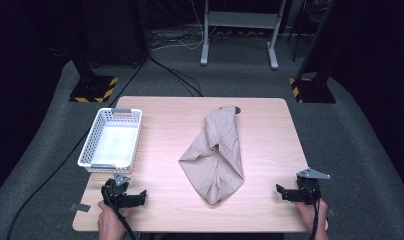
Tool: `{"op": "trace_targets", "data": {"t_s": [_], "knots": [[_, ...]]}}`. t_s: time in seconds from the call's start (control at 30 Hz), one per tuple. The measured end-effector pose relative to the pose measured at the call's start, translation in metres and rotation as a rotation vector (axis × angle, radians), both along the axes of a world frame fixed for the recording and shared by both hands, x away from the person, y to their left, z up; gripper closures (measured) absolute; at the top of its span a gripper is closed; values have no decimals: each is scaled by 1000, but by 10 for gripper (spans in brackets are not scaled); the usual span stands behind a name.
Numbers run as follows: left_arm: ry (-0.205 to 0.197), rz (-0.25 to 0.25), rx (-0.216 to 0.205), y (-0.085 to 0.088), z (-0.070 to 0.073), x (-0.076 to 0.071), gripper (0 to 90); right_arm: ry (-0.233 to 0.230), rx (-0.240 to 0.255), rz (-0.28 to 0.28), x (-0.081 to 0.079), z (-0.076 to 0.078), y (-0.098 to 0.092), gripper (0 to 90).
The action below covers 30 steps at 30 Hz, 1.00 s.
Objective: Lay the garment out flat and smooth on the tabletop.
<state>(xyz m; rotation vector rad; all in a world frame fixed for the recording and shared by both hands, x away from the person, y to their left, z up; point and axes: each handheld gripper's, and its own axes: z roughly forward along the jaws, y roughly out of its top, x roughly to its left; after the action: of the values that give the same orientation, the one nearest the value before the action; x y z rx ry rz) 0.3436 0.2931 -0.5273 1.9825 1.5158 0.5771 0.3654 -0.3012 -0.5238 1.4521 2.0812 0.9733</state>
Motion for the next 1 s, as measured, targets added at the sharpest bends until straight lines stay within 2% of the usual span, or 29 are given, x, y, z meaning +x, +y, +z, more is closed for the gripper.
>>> {"op": "trace_targets", "data": {"t_s": [0.07,0.13,0.2,0.3,0.33,0.4,0.47,0.67,0.83,1.0], "knots": [[-4,5,-4,0,0,1,2,3,-2,6,0,0,3,23],[-21,30,-8,-2,-2,0,2,3,-3,8,-1,2,6,22],[-39,33,-12,-3,-3,-1,3,-1,-10,13,-1,3,9,22],[-38,54,-10,-4,-3,-2,3,-4,-7,21,0,5,12,22],[-21,72,-2,-6,-1,-3,5,-6,-5,24,0,7,13,22],[2,66,8,-7,1,-3,6,-6,-2,31,2,8,16,22],[-3,65,24,-9,2,-3,6,-7,-1,33,2,9,17,22],[-48,18,8,-17,6,-5,20,-14,1,50,5,14,23,24],[-55,-42,-18,-27,9,-2,16,-11,3,66,11,17,31,26],[-55,-70,-21,-32,10,1,10,-11,-6,83,15,20,38,26]]}}
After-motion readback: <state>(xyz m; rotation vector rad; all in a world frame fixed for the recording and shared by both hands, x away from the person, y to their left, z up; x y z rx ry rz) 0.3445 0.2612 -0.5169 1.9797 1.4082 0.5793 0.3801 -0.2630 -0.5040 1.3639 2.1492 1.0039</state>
